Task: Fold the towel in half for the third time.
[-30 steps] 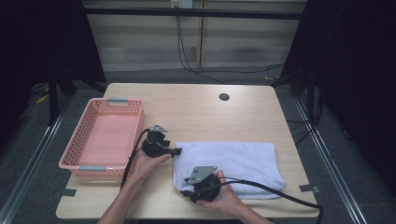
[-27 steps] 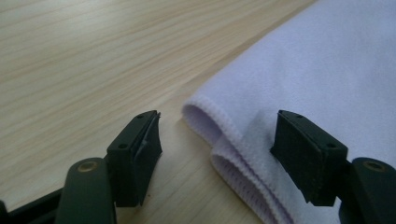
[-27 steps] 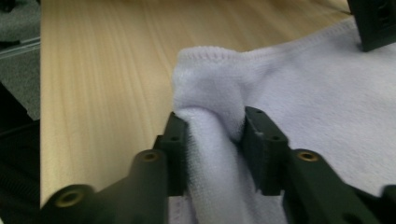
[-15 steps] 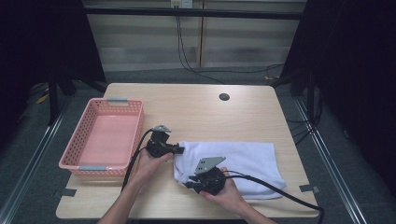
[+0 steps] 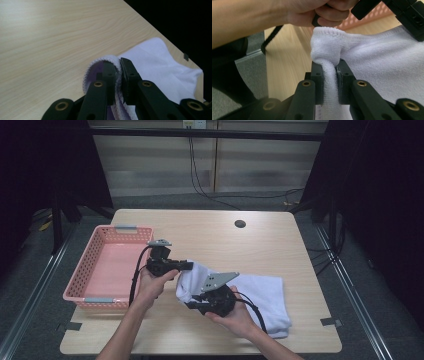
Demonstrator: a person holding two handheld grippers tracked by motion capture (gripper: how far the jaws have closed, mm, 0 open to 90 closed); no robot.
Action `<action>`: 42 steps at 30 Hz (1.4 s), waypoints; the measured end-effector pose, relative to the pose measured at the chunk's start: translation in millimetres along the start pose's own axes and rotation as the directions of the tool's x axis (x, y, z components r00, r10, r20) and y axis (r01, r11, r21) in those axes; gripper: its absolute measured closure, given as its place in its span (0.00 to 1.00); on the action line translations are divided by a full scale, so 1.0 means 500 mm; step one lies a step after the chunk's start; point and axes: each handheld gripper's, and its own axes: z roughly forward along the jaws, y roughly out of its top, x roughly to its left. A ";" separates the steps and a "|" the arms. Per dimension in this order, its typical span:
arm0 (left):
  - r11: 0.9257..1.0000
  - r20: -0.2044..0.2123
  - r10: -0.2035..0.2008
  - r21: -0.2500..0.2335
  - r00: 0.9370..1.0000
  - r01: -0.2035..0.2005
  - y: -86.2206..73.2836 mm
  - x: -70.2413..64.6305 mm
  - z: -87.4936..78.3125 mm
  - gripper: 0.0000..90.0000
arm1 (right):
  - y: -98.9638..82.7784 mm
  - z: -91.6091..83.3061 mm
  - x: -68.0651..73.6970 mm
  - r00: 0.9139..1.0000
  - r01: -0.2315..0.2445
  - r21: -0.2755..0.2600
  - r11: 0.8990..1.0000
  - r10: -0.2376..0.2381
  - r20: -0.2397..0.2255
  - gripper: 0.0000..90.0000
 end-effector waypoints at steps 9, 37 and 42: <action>0.996 -0.062 0.025 -0.081 0.998 -0.030 0.066 -0.019 -0.100 0.93 | 0.093 -0.015 0.013 0.999 0.031 -0.118 0.993 -0.033 -0.014 0.89; 0.985 0.020 0.130 0.108 0.991 -0.132 0.067 -0.129 0.162 0.90 | -0.097 -0.166 -0.011 0.983 -0.068 -0.162 0.984 0.094 0.157 0.85; 0.974 0.028 0.150 0.170 0.988 -0.152 0.044 -0.151 0.234 0.89 | -0.174 -0.180 -0.012 0.970 -0.117 -0.104 0.988 0.137 0.203 0.85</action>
